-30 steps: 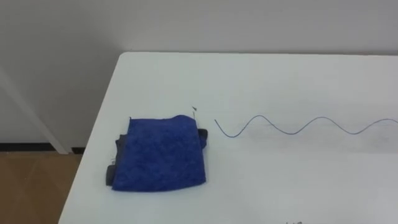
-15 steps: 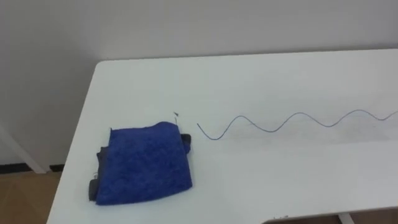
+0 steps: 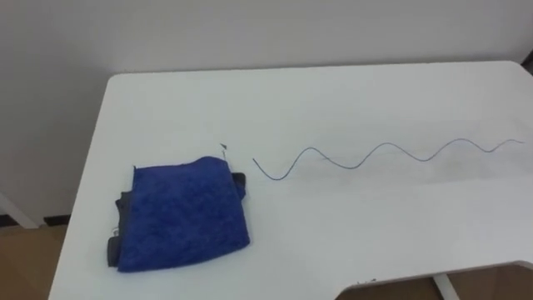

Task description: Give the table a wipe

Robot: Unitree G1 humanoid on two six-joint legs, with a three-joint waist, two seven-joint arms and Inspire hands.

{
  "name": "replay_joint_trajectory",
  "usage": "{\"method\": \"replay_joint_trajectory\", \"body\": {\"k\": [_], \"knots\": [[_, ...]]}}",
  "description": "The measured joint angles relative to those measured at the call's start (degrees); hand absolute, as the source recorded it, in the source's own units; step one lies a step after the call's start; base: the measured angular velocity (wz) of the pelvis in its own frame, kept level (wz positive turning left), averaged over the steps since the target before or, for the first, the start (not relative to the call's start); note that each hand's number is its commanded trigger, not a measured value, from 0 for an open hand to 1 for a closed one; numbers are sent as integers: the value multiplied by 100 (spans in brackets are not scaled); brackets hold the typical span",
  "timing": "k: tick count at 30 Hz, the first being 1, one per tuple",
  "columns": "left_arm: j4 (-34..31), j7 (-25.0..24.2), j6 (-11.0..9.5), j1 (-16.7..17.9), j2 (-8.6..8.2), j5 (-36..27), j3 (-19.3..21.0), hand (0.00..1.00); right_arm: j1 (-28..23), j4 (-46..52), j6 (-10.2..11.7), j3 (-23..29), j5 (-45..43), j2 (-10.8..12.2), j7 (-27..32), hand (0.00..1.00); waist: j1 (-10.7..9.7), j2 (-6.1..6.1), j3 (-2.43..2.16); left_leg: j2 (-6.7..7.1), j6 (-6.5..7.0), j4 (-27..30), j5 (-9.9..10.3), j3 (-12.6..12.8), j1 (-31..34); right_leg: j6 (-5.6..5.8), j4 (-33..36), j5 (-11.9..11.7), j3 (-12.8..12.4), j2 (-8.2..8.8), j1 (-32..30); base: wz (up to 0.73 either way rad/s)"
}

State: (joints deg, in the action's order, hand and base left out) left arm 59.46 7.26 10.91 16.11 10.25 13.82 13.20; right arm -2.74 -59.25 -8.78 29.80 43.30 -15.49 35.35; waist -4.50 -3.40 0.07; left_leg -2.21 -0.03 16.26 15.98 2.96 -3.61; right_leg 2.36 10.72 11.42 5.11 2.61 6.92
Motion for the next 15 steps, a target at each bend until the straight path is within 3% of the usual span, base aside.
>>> {"method": "replay_joint_trajectory", "body": {"k": [10,13,15], "knots": [[-254,-7,-7,21,51,262,-233,0,42,3017,33,-612,-3305,-69,770,0,187,-57,10,9,-2,-41,-6,11,8,0,13,0,33,7,-31,-2],[-304,-25,-15,16,60,265,-495,0,45,3954,179,-1039,-4266,-150,887,0,314,-53,2,2,-3,11,-5,4,53,-1,16,-1,107,9,-73,1],[-419,-60,-40,16,60,268,-519,0,50,4344,348,-1264,-4873,-193,893,0,434,-67,26,-7,-3,17,-6,-28,57,-2,16,-2,160,7,-50,10]]}}
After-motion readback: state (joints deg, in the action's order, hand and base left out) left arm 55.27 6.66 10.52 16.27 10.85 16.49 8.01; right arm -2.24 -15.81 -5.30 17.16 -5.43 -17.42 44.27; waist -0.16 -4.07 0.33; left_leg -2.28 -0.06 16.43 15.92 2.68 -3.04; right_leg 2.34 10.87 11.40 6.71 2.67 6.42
